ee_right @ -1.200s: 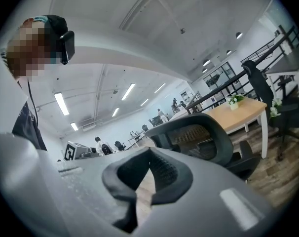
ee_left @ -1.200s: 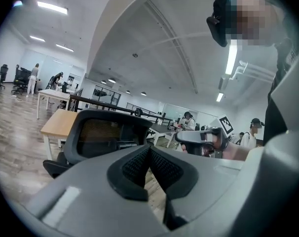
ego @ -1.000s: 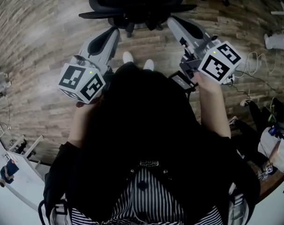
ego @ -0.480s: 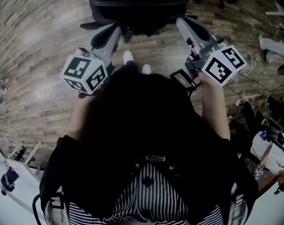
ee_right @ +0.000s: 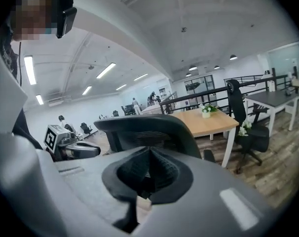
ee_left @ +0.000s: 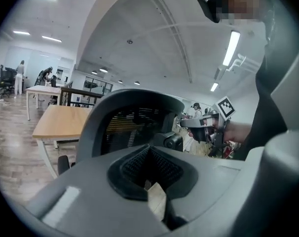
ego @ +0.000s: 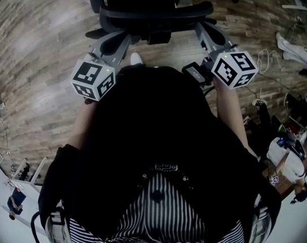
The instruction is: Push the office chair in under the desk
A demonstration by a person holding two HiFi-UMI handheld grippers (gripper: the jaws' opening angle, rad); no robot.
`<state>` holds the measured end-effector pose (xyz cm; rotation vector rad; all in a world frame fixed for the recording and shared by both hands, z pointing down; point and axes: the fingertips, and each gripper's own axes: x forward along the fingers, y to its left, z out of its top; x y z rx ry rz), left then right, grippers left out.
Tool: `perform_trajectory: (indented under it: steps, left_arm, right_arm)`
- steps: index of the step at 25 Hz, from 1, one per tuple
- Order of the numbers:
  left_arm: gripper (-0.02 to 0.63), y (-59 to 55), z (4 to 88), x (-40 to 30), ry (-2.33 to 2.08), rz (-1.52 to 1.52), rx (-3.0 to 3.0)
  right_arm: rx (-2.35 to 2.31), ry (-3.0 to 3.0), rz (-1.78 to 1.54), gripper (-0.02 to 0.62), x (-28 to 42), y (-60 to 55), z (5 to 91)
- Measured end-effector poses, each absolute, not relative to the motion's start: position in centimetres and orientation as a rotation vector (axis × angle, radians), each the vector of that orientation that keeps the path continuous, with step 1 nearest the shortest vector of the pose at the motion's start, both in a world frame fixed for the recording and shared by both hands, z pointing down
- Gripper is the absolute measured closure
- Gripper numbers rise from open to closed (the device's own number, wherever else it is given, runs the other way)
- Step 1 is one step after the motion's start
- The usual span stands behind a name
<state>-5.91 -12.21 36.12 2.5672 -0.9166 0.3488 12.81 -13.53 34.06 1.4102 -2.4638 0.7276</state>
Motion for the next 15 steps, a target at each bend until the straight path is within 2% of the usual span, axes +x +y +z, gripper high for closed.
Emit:
perform_trajectory:
  steps: [6,15]
  left_arm:
    - [0.603,-13.6,36.0,-6.3,-0.900,0.411,2.624]
    - [0.565,-14.8,36.6,-7.4,-0.977,0.438,2.559]
  right_arm:
    - [1.405,-2.344,0.660,0.594,13.3,-14.5,35.8]
    - [1.477,-2.335,0.759,0.584,15.4,-15.7,36.3]
